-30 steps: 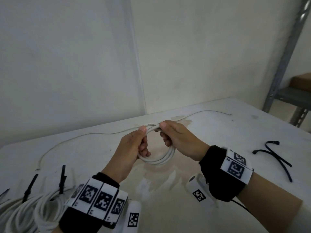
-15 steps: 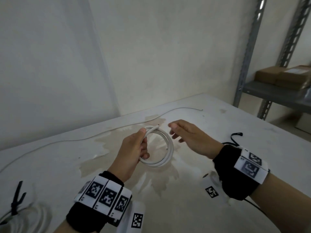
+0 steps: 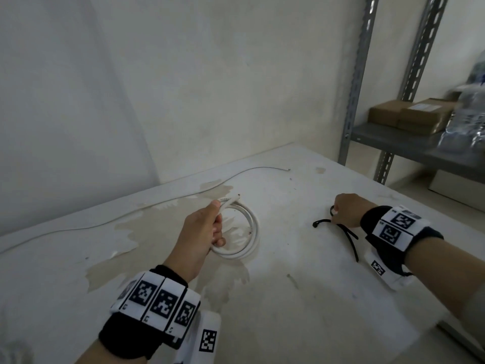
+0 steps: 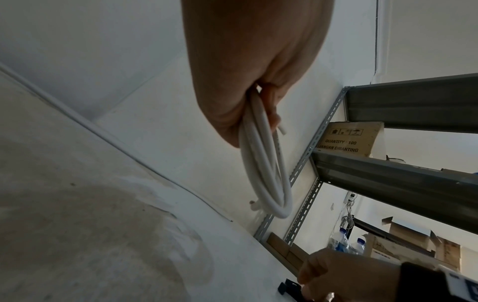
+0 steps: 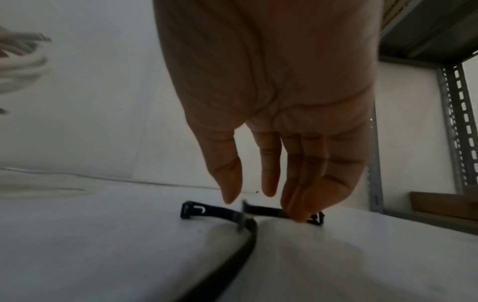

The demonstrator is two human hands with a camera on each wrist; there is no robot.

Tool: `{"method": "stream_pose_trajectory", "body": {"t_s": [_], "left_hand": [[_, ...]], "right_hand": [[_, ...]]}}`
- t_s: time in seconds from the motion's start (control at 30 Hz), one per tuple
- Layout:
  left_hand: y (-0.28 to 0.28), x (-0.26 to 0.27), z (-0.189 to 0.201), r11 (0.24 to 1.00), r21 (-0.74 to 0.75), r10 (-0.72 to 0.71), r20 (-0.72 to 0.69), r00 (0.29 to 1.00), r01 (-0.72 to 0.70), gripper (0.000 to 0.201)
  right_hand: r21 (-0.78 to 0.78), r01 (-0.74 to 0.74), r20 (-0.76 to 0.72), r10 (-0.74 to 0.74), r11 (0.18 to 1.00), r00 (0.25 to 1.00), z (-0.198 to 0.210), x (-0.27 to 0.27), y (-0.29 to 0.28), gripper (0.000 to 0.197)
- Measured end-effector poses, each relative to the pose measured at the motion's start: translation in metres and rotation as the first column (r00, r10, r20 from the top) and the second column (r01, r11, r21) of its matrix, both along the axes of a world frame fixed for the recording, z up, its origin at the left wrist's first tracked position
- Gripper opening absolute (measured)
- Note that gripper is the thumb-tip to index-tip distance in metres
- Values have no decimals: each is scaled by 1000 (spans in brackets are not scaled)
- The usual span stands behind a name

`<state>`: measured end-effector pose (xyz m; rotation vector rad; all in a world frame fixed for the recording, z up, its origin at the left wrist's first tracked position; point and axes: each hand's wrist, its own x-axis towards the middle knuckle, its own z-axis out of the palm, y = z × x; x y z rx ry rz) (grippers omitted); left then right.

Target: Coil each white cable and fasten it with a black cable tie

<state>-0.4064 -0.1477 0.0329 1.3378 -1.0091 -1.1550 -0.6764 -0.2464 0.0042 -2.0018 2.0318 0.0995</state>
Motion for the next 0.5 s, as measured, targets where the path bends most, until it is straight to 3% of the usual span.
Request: {"method": "stream_pose_trajectory", "body": {"t_s": [0.13,0.2,0.33,0.5], "left_hand": [[-1,3,-1,1000,4,10,8,1000,-10,37],[-1,5,-1,1000,4,14,13,1000,-14,36],[1,10,-3,1000,7,24,18,1000,-24,36],[2,21,0,999,-5,46,26,999,-46,36]], "right_hand": [[66,-7,-94,13,998,995,-3,6,-8,10],[50,-3,-79,7,999,997,-4,10,-10,13],[-61,56,62,-53,997,997,-4,15,-15,37],[-159,182,374,-111,970,921,6,29,-12,28]]}}
